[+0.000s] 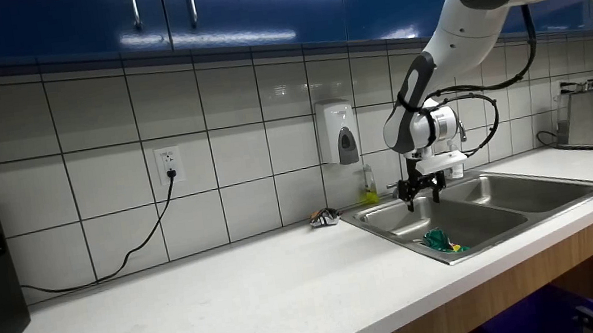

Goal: Put the green packet in the sink on the left.

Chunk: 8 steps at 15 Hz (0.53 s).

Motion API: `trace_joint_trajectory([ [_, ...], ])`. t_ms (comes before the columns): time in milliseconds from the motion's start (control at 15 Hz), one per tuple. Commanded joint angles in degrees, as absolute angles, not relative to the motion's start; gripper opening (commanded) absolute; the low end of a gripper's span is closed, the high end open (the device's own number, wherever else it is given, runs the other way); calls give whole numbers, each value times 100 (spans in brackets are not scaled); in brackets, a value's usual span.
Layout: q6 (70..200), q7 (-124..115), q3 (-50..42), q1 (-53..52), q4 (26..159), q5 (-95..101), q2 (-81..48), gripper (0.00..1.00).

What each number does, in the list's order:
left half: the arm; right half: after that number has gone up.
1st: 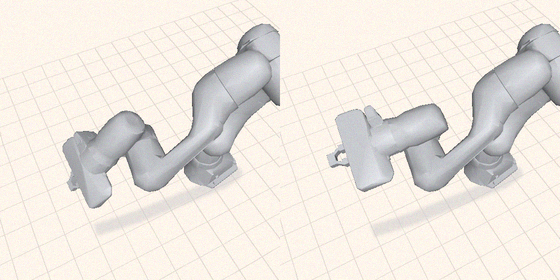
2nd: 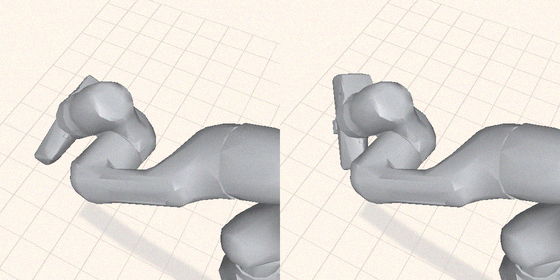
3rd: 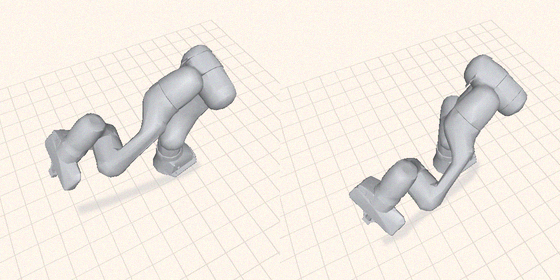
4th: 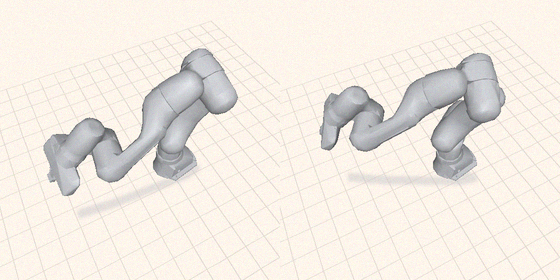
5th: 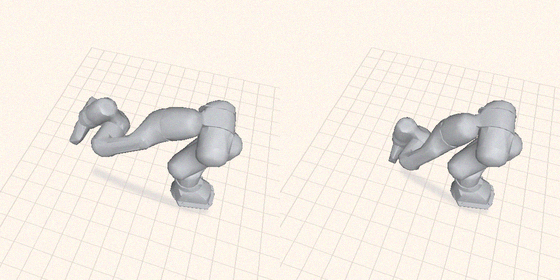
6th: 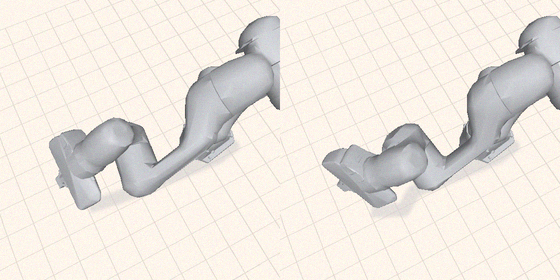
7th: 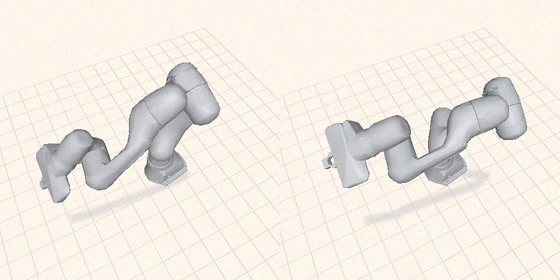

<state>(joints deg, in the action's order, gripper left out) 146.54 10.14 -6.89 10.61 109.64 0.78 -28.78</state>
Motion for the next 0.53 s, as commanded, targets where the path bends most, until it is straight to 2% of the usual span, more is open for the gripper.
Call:
trace_joint_trajectory([
  [0, 14105, 1021, -669, 1008, 11486, 212, -2189, 100],
  [467, 13640, 1161, -579, 897, 12362, 124, -1298, 100],
])
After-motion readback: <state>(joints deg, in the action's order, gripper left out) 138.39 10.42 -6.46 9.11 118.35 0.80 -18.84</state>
